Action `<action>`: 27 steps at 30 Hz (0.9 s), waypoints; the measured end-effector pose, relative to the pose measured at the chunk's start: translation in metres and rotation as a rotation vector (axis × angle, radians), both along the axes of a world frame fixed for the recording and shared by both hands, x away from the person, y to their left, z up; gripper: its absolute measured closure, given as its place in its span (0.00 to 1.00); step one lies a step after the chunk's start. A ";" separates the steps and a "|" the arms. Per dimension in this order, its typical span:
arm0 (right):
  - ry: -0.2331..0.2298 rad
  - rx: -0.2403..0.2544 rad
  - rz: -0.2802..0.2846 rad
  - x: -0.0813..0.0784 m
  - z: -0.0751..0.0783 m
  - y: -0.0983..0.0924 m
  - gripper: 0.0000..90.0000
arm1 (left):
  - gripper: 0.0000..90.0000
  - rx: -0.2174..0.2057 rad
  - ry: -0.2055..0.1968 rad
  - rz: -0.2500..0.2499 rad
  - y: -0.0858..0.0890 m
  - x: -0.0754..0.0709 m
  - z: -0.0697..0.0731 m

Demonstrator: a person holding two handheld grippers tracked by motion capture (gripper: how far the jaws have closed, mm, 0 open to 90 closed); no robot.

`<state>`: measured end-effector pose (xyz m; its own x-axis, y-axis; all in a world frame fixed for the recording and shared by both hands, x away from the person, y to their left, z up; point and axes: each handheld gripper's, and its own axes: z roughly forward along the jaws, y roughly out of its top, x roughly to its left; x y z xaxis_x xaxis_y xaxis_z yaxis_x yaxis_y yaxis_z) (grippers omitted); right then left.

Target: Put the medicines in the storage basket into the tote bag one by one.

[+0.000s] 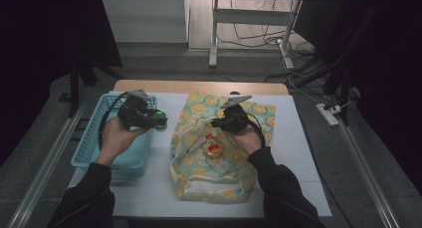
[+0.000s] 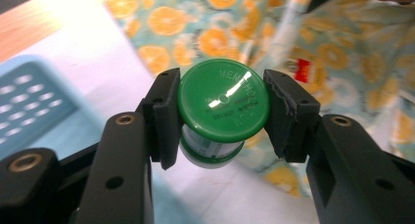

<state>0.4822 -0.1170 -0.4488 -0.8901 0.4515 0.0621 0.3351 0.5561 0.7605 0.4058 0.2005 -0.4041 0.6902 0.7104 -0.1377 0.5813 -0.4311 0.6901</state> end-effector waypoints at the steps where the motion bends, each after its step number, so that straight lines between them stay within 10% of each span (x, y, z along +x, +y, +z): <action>1: 0.000 -0.001 0.000 0.000 0.000 0.000 1.00 | 0.58 -0.002 0.001 -0.011 -0.005 -0.001 0.000; 27: -0.003 -0.001 -0.010 0.003 0.001 -0.001 1.00 | 0.58 -0.017 -0.012 -0.251 -0.114 0.013 -0.027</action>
<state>0.4855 -0.1180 -0.4474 -0.8855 0.4609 0.0592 0.3390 0.5536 0.7607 0.4185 0.0864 -0.4307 0.8462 0.5145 -0.1390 0.4495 -0.5488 0.7049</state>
